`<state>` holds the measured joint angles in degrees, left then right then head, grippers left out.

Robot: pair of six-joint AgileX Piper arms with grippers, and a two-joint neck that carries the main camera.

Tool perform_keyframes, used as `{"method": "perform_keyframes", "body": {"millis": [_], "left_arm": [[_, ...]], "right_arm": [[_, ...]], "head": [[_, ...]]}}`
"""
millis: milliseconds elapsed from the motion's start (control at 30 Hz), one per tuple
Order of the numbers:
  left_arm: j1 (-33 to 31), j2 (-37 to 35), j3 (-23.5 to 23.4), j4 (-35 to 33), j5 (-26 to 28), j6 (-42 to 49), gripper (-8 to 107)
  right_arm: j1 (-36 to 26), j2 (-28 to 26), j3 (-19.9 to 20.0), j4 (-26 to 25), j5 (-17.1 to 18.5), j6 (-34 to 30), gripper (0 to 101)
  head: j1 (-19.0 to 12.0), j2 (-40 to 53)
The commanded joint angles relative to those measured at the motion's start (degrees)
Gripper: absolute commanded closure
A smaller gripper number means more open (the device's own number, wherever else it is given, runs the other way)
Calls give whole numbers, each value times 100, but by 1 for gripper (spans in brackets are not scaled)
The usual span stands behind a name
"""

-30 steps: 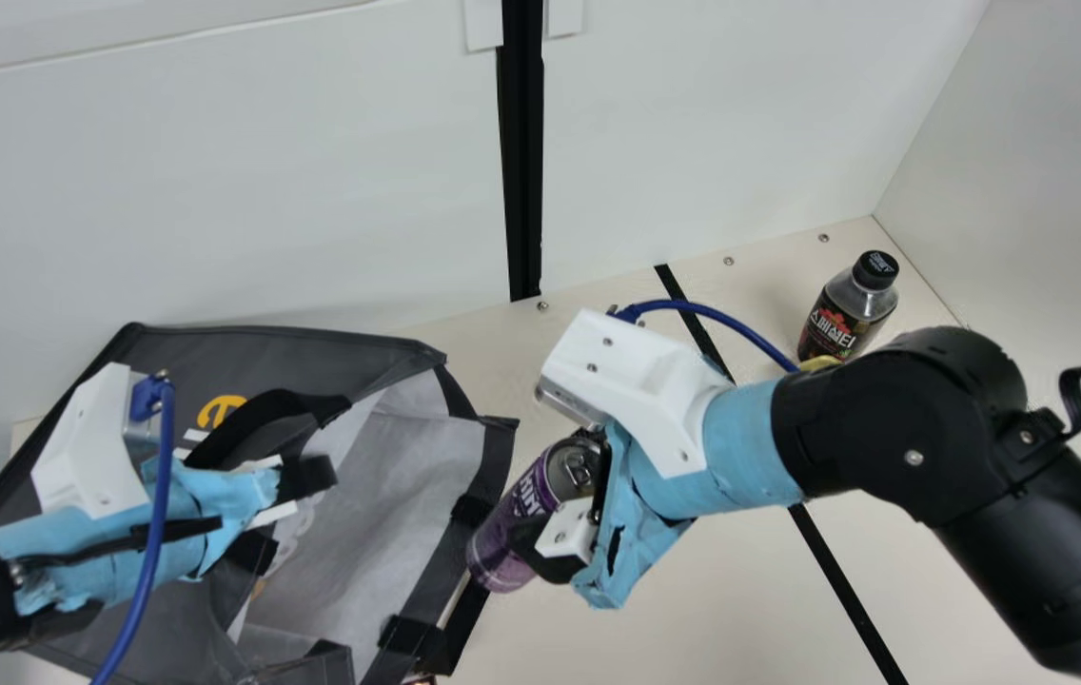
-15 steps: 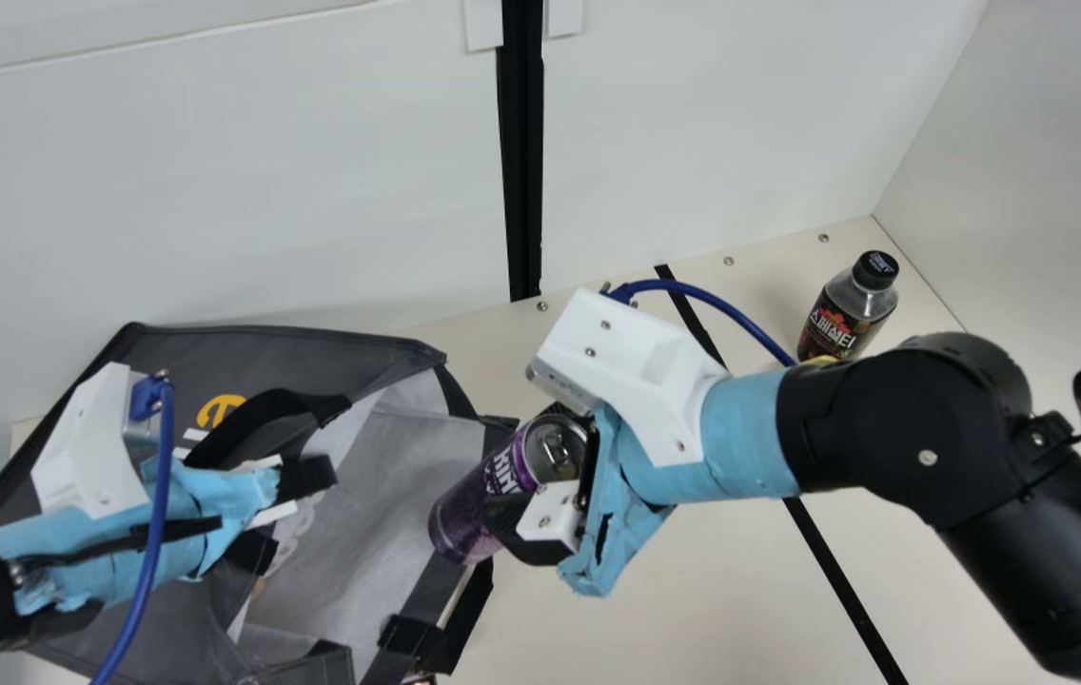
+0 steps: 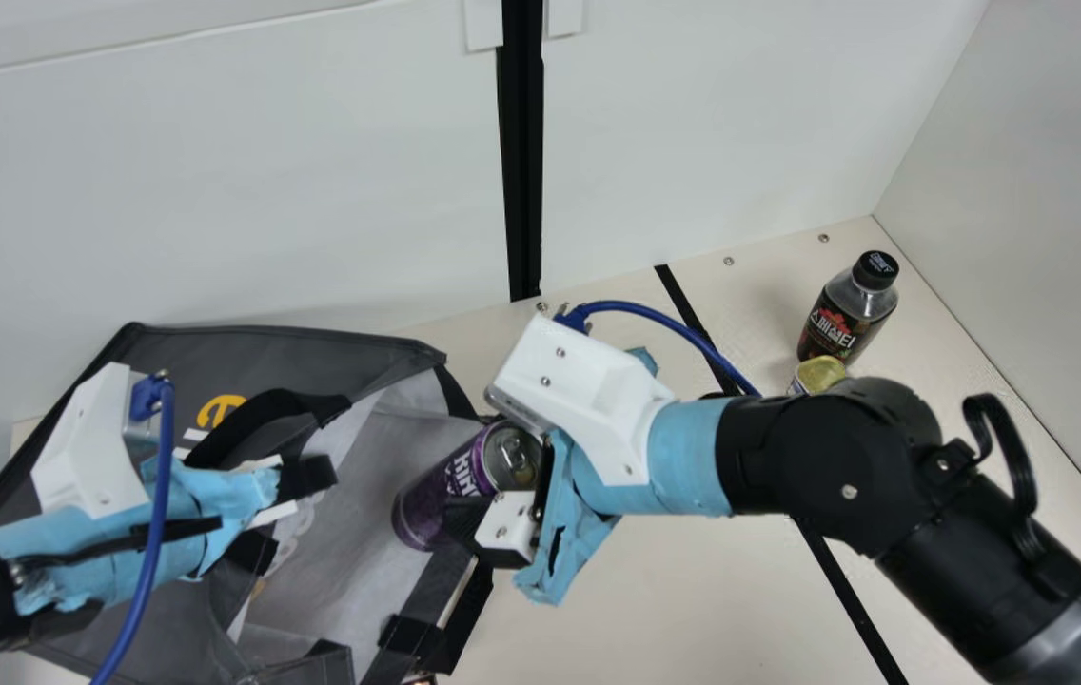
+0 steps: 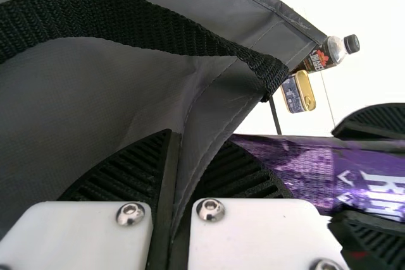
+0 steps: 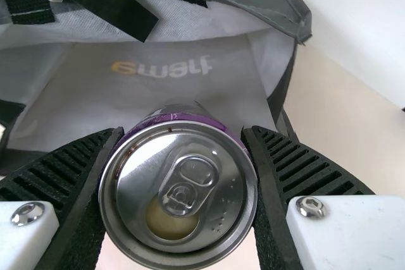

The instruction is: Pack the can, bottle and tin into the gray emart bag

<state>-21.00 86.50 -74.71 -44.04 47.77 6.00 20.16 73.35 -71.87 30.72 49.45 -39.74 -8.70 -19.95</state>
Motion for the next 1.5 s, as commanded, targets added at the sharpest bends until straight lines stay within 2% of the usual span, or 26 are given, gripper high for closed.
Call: {"method": "perform_keyframes", "body": {"millis": [0,400,700,1033,1467], "left_arm": [[0,0,0,0,0,0,89],[0,0,0,0,0,0,89],[0,0,0,0,0,0,89],[0,0,0,0,0,0,89],[0,0,0,0,0,0,89]], "right_arm": [[18,12,94,93,-245,-124,101],[113,135,703,1066,-1309,-1193,101],[153,364,1009,2120,-1802,-2222,101],[90,669,1210,3454,-1900,-3573,101],[-107,1172,1422,4892,-1652,-5051,101]], "head": [[-130,-5],[-130,-5],[-130,-5],[-130,-5],[-130,-5]]}}
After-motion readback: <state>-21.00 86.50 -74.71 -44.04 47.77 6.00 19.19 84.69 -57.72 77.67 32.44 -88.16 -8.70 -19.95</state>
